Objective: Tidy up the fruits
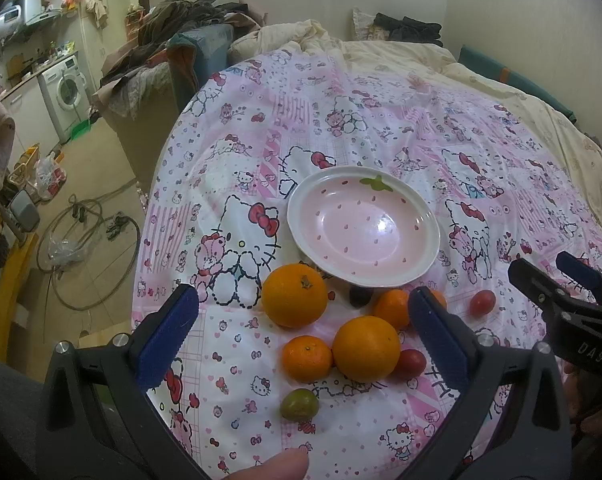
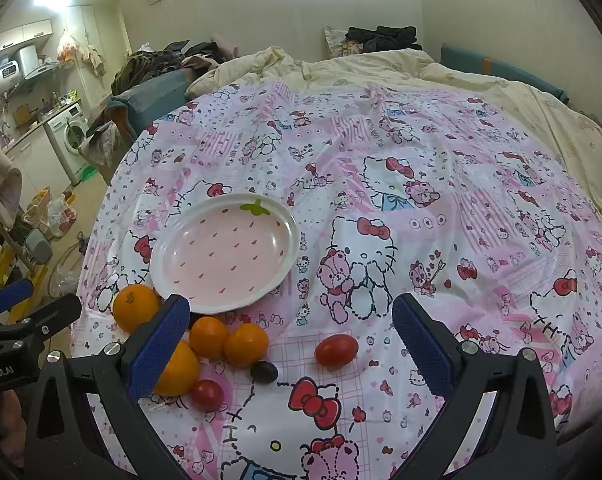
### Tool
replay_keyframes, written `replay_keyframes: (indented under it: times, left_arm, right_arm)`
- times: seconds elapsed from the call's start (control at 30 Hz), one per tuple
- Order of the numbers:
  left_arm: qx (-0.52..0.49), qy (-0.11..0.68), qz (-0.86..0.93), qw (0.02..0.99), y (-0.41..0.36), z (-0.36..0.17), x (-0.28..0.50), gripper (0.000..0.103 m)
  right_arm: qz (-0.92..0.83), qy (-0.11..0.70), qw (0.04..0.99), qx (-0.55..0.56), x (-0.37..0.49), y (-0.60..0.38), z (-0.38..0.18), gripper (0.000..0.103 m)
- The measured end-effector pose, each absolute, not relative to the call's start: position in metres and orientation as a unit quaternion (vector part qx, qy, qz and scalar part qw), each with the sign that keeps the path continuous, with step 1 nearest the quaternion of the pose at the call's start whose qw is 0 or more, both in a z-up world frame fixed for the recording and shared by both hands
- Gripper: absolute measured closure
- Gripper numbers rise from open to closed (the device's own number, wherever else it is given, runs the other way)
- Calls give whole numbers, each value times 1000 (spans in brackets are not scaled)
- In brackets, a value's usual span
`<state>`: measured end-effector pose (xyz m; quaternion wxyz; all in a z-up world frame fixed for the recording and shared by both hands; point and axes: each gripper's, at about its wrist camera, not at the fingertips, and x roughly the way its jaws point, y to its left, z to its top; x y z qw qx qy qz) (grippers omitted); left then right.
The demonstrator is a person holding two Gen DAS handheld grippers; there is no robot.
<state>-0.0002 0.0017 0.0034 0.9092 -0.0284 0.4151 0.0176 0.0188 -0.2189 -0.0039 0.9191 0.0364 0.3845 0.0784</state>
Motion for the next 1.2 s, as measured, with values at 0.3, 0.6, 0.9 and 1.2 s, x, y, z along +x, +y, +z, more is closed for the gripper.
replay_keyframes:
  times: [0.3,0.6,0.9,1.2]
  left_arm:
    - [-29,417,19,908,4,2,1,0]
    - [-29,415,17,909,3,2,0,0]
    - [-33,415,14,909,3,4,0,0]
    - [-33,414,14,909,4,5,0,0]
  right_arm:
    - [79,384,919,38,19,-219,-4,0]
    - [79,382,920,38,20,-220,-4,0]
    - [81,383,919,45,20,-220,-4,0]
    - [82,383,919,43,20,-220,-4,0]
